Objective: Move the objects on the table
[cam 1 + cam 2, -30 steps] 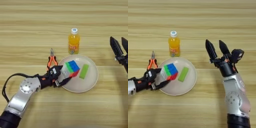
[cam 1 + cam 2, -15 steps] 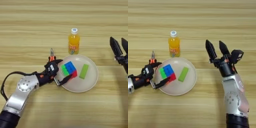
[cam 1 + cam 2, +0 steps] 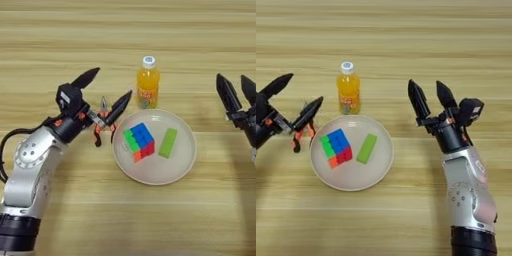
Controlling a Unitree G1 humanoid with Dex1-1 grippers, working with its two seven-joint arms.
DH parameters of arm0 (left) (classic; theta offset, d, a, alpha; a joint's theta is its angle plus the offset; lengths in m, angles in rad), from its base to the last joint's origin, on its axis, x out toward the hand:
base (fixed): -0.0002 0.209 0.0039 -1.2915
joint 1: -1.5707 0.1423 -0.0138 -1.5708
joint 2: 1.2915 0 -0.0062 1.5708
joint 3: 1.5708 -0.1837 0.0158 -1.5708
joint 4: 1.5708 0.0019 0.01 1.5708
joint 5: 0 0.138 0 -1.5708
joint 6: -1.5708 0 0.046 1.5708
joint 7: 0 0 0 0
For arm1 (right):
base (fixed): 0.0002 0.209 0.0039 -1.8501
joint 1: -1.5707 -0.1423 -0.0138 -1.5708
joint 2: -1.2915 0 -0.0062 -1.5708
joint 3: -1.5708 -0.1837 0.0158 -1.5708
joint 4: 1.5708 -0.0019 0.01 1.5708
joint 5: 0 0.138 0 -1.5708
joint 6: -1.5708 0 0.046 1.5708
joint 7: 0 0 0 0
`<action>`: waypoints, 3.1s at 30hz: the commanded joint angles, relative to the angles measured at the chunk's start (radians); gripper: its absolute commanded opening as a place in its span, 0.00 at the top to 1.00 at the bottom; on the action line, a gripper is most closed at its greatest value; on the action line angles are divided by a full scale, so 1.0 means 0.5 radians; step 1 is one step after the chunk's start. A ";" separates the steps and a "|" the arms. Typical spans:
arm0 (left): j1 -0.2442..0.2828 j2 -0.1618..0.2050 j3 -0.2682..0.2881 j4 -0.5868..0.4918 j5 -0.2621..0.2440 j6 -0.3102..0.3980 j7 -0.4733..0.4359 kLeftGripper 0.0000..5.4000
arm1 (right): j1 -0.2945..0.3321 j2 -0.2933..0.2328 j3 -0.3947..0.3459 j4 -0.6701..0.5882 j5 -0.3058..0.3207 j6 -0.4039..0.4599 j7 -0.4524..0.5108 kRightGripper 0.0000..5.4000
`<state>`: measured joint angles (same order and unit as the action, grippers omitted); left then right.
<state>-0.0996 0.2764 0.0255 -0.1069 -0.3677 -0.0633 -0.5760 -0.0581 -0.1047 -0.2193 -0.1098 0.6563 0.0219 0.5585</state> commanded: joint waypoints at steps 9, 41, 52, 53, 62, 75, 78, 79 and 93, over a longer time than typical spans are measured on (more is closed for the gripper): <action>-0.187 -0.143 0.275 0.772 0.422 -0.414 0.719 0.01 | -0.288 -0.131 0.315 0.118 -0.758 -0.154 -0.176 0.00; -0.192 -0.208 0.243 1.076 0.581 -0.831 0.892 0.01 | -0.937 0.232 0.686 0.863 -1.161 0.021 -0.525 0.00; -0.191 -0.215 0.237 1.076 0.586 -0.857 0.894 0.00 | -1.102 0.258 0.661 1.259 -1.217 -0.100 -0.572 0.07; -0.192 -0.216 0.237 1.076 0.586 -0.858 0.895 0.00 | -1.107 0.259 0.660 1.274 -1.216 -0.106 -0.569 0.09; -0.196 -0.219 0.232 1.076 0.591 -0.876 0.901 0.00 | -1.168 0.269 0.634 1.430 -1.208 -0.163 -0.552 0.28; -0.202 -0.217 0.226 1.081 0.595 -0.895 0.911 0.00 | -1.212 0.283 0.605 1.508 -1.202 -0.197 -0.515 0.37; -0.206 -0.218 0.225 1.083 0.592 -0.900 0.908 0.00 | -1.213 0.280 0.598 1.477 -1.194 -0.200 -0.505 0.37; -0.207 -0.218 0.224 1.084 0.590 -0.902 0.907 0.00 | -1.213 0.279 0.596 1.466 -1.192 -0.201 -0.502 0.37; -0.210 -0.220 0.220 1.084 0.583 -0.920 0.898 0.00 | -1.119 0.223 0.603 1.033 -1.178 -0.179 -0.435 0.37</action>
<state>-0.1949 0.1686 0.1406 0.4275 -0.0821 -0.5183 -0.1222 -0.6261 0.0209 0.0848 0.4820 0.0585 -0.0718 0.3352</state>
